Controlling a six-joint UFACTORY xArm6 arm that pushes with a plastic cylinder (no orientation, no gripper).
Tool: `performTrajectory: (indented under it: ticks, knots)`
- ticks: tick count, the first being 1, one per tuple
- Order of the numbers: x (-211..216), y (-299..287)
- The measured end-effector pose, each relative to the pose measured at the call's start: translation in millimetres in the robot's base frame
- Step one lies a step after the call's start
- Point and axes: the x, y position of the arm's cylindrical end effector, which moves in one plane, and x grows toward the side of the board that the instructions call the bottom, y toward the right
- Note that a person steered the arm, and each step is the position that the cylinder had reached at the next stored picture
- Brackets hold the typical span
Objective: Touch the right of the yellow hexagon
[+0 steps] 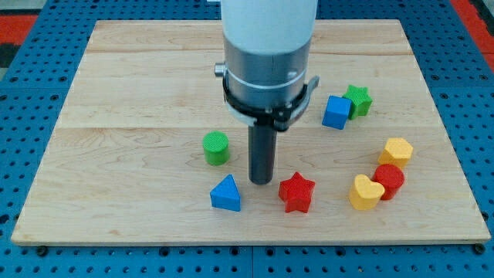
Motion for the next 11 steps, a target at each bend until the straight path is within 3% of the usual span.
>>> performTrajectory:
  ticks: [2, 4, 5, 7, 11]
  knots:
    - [16, 55]
    - [3, 96]
    - [-37, 65]
    - [-114, 162]
    - [-86, 182]
